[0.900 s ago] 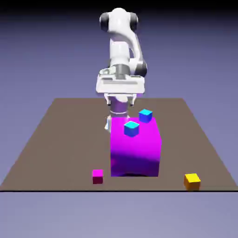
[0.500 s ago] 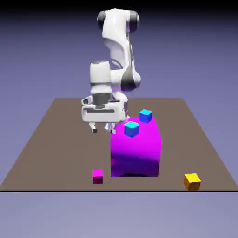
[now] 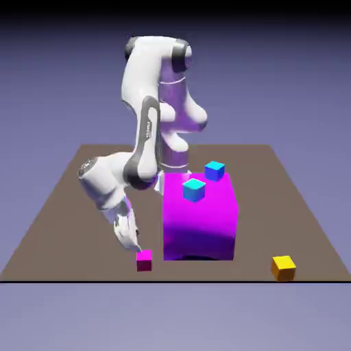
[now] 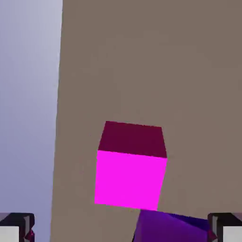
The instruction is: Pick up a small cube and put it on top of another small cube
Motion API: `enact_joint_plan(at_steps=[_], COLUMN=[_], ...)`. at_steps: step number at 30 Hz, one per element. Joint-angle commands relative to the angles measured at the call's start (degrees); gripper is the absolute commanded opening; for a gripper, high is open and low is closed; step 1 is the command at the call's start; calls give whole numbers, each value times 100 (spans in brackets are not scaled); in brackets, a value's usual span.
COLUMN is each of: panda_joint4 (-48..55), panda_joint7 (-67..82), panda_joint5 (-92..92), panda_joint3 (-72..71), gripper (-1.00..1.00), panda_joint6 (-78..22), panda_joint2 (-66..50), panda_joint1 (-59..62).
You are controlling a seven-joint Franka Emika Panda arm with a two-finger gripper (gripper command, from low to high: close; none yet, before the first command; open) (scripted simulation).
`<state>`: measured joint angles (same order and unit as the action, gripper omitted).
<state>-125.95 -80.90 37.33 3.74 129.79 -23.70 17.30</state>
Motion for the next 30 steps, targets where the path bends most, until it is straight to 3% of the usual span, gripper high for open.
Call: enact_joint_plan(at_steps=[1,4,5,12,30], panda_joint4=[13,49,49,457,3662], panda_joint7=[101,381,381,34,-349], panda_joint5=[133,504,504,-7,-4331], panda_joint3=[-82,-310,-311,-373,-4090], gripper=[100,100,-100,-100,-100], panda_joint6=[192,726,726,-181,-2718], panda_joint2=[-207,-785,-786,92,-2366], panda_joint1=[-11,-40,-40,128,-497])
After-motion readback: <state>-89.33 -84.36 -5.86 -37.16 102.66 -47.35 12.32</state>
